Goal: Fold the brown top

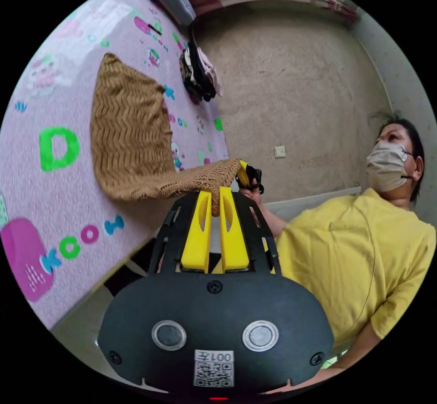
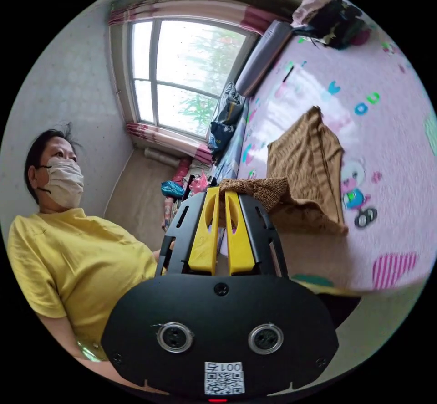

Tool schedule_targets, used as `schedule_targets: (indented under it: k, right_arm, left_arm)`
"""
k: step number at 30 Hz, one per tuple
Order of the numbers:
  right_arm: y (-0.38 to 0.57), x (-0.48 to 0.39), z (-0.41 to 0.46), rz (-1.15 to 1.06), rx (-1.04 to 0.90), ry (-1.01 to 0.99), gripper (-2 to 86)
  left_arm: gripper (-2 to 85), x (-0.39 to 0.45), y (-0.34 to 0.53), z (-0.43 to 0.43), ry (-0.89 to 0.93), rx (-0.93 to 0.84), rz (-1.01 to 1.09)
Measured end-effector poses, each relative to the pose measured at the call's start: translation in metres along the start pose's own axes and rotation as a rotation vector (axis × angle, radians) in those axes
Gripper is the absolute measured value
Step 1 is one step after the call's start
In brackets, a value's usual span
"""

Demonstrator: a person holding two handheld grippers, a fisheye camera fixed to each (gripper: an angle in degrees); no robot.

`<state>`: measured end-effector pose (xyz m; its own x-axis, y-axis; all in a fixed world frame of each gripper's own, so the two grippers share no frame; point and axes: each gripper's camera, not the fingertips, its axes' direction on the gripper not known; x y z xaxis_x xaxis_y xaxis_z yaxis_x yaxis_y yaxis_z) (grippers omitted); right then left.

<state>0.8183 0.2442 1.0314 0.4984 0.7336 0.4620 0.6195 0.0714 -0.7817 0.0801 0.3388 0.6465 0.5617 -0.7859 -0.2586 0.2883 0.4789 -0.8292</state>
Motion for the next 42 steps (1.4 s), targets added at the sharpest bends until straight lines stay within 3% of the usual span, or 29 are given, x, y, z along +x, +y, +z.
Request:
schedule_targets:
  k: [3,8,17,23,30,32,35,39,42]
  right_arm:
    - [-0.071,0.010,0.026,-0.033,-0.017,-0.016,0.8]
    - [-0.193,0.053,0.097,-0.023,-0.107,0.053,0.9]
    - [-0.271,0.138,0.166,0.227,-0.209,0.179,1.6]
    - [-0.296,0.144,0.174,0.255,-0.242,0.136,4.2]
    - [-0.313,0.146,0.161,0.302,-0.174,-0.028,2.3]
    - [-0.316,0.134,0.156,0.244,-0.161,-0.012,1.2]
    - [-0.320,0.107,0.164,0.101,-0.218,0.066,0.5]
    - [-0.319,0.073,0.190,-0.128,-0.361,0.198,0.1]
    - [-0.313,0.050,0.214,-0.334,-0.476,0.359,0.1]
  left_arm:
    - [-1.0,-0.001,-0.057,-0.002,-0.024,0.077,0.022]
    - [-1.0,-0.013,-0.158,0.006,-0.213,0.110,0.068]
    - [-0.8,-0.085,-0.241,0.032,-0.365,0.105,-0.188]
    - [2.0,-0.096,-0.255,0.019,-0.229,0.200,-0.276]
    - [0.7,-0.122,-0.246,0.002,0.149,0.477,-0.479]
    - [-0.2,-0.116,-0.245,0.000,0.149,0.514,-0.464]
    - [-1.1,-0.076,-0.253,0.005,-0.099,0.435,-0.331]
    - [-1.5,-0.010,-0.272,0.064,-0.566,0.061,0.041]
    - [-1.5,0.011,-0.272,0.106,-0.677,-0.117,0.246]
